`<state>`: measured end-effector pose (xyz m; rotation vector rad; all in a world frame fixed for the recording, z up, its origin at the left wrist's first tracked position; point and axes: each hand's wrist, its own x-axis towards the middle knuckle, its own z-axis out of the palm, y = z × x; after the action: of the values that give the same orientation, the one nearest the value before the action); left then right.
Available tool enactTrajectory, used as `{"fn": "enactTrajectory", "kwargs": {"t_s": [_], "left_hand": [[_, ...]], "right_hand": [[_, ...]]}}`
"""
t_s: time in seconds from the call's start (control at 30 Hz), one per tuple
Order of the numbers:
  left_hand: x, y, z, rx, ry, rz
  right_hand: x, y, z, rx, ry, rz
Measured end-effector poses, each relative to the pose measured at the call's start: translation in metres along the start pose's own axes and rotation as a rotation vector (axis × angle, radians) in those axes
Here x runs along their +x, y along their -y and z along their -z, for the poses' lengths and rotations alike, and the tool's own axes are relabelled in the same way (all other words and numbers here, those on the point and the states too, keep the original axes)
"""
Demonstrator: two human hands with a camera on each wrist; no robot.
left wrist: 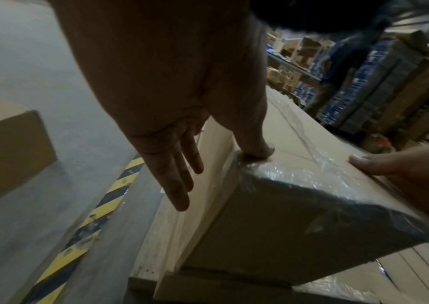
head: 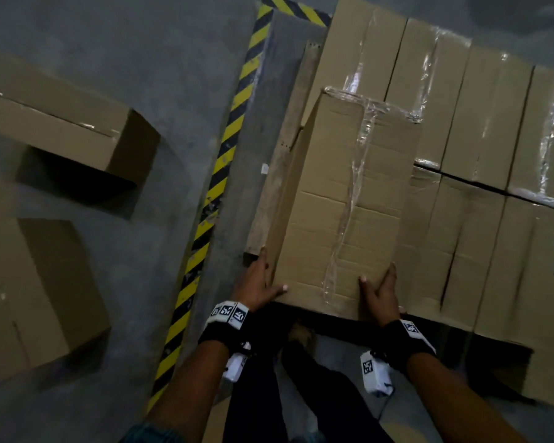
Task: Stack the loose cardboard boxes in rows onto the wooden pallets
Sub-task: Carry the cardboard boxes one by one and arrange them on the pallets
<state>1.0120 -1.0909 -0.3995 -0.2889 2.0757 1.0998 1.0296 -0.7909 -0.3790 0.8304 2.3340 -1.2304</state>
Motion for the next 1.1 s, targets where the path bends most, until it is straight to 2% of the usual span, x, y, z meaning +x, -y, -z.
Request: {"fn": "enactTrajectory", "kwargs": {"t_s": [0.13,0.27,0.43,0.5,0.6,0.77,1.1], "left_hand": [[-0.015,0.017,-0.014,-0.093,-0.071,0.019],[-0.03,0.023,-0.035,-0.088,-0.177,0.037],[-0.047,0.015,-0.053,-0.094,-0.26,-0.138],[-0.048,0.013,-0.055,-0.065,-0.311,-0.158],[-0.047,0.011,-0.059,-0.047,-0.326,-0.166],[-0.043,0.004,-0.057,-0.055,-0.29,-0.089],[-0.04,0.014,-0.061,-0.164,-0.356,-0.165]], "right_hand": [[-0.014,-0.02,-0.005,0.067,0.019,-0.025],[-0.031,-0.041,-0.005,0.03,0.062,0.003],[-0.054,-0.055,-0.004,0.0,0.094,0.062],[-0.057,-0.056,-0.006,0.016,0.087,0.067],[-0.064,-0.059,-0.002,0.04,0.058,0.066],[-0.056,-0.055,0.003,0.126,0.046,0.014],[-0.042,-0.074,-0.002,0.204,0.099,0.039]]}}
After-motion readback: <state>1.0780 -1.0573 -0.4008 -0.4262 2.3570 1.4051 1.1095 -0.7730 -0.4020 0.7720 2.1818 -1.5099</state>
